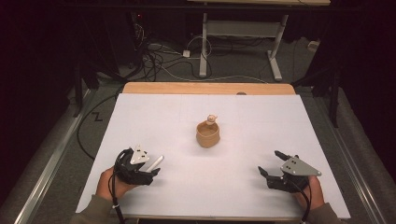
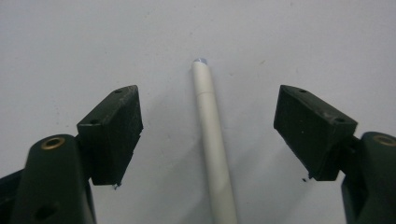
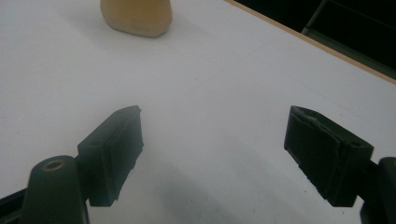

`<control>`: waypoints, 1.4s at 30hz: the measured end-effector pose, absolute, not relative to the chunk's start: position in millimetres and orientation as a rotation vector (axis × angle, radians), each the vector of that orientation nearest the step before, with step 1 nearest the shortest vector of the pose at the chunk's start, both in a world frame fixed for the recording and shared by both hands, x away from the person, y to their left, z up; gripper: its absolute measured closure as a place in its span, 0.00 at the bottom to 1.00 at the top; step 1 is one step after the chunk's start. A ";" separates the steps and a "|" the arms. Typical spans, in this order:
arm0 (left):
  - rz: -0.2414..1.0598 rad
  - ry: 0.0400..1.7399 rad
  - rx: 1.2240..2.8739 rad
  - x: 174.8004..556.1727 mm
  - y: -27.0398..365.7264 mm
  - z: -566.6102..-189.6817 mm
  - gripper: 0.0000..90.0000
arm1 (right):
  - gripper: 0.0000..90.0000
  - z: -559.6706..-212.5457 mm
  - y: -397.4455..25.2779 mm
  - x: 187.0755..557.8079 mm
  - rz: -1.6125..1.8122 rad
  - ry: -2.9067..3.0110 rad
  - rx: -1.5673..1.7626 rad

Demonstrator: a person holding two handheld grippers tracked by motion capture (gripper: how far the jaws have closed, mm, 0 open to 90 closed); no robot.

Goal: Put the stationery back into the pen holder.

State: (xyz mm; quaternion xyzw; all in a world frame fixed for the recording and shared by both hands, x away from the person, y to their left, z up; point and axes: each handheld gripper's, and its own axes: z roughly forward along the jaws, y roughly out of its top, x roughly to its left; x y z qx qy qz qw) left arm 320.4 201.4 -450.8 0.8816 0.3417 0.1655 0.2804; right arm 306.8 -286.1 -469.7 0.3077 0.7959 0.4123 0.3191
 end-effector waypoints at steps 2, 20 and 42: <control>0.412 0.952 2.385 326.1 199.9 -451.1 0.27 | 0.22 -469.7 -285.3 307.7 1.079 2.096 0.807; 0.097 1.042 2.653 384.0 178.2 -449.5 0.65 | 0.22 -470.7 -286.5 303.4 1.065 2.100 0.781; 0.189 0.998 2.629 378.3 179.6 -443.5 0.84 | 0.22 -471.2 -284.9 302.7 1.059 2.116 0.771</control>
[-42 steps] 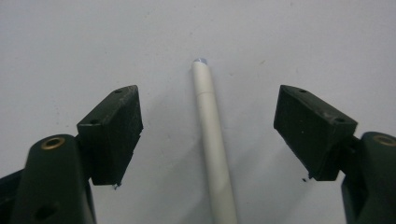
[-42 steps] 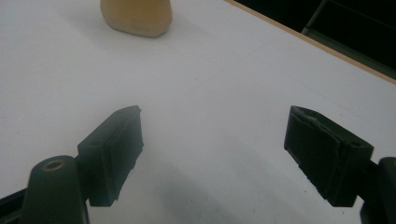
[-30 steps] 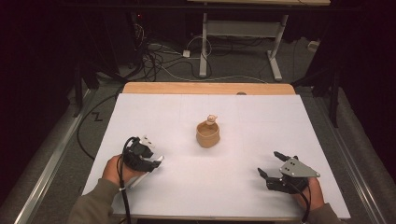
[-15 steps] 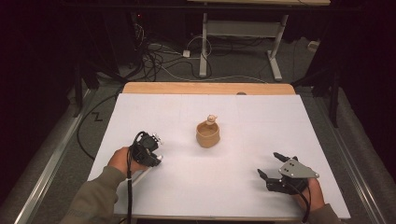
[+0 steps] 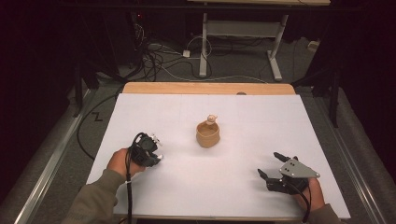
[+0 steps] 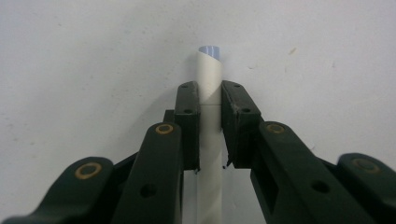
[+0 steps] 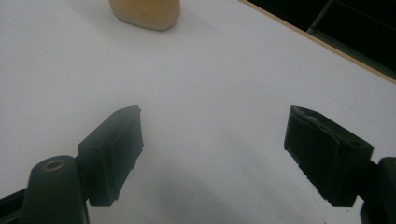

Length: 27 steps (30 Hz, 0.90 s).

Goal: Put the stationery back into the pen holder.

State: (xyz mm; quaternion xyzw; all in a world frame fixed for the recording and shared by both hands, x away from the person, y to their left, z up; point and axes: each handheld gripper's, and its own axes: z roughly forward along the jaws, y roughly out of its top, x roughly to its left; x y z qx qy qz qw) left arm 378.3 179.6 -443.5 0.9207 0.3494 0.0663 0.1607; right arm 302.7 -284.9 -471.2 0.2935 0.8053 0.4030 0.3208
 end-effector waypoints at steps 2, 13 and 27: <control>0.238 0.992 2.598 375.3 182.5 -438.7 0.84 | 0.22 -471.1 -284.9 302.6 1.061 2.115 0.770; 0.436 0.961 2.378 354.6 195.3 -407.2 0.84 | 0.22 -469.6 -285.9 302.4 1.077 2.106 0.779; 0.535 0.926 2.101 344.0 201.8 -394.6 0.84 | 0.22 -469.4 -287.8 302.7 1.083 2.094 0.787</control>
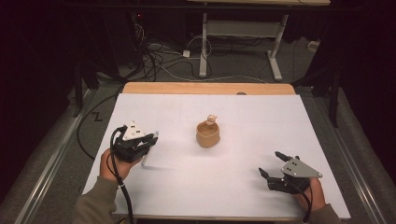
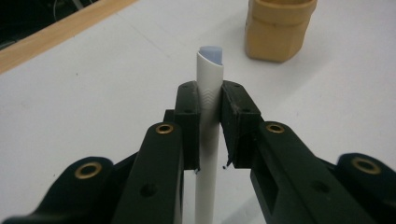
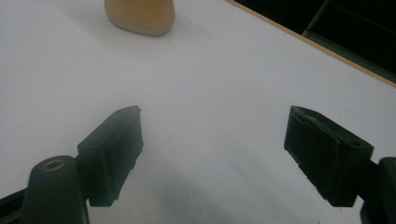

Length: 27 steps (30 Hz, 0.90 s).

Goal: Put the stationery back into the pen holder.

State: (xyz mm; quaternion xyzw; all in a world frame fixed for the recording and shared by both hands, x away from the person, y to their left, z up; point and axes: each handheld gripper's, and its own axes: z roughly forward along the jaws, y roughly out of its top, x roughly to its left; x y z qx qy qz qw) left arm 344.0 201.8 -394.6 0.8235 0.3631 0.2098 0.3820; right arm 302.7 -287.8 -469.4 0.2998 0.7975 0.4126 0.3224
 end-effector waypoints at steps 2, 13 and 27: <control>0.547 0.926 2.055 343.3 203.3 -393.9 0.84 | 0.22 -469.1 -287.9 302.7 1.084 2.091 0.786; 0.619 0.859 1.897 337.0 200.4 -391.7 0.84 | 0.22 -469.2 -288.2 302.6 1.088 2.090 0.790; 0.663 0.819 1.742 340.0 186.8 -383.5 0.84 | 0.22 -469.1 -288.5 302.7 1.082 2.081 0.780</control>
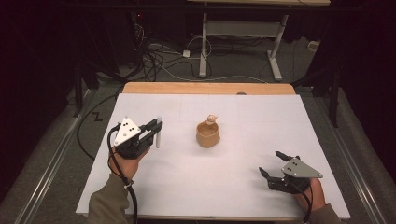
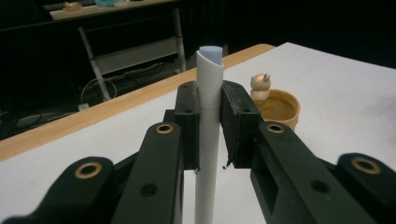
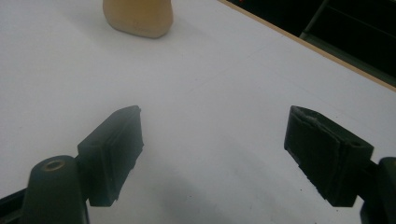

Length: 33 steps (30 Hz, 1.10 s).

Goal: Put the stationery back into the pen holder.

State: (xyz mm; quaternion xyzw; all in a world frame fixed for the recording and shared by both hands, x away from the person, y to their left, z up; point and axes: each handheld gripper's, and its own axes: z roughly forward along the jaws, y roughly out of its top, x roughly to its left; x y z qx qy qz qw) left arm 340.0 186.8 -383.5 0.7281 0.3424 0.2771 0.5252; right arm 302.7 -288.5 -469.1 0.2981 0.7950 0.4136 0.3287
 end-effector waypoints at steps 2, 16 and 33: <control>0.653 0.806 1.739 342.1 182.8 -382.6 0.84 | 0.22 -469.2 -288.7 302.7 1.082 2.081 0.783; 0.635 0.755 1.687 354.7 159.2 -376.9 0.84 | 0.22 -468.9 -289.1 302.6 1.082 2.076 0.778; 0.591 0.656 1.690 371.9 126.1 -367.8 0.84 | 0.21 -468.5 -289.5 303.1 1.087 2.065 0.788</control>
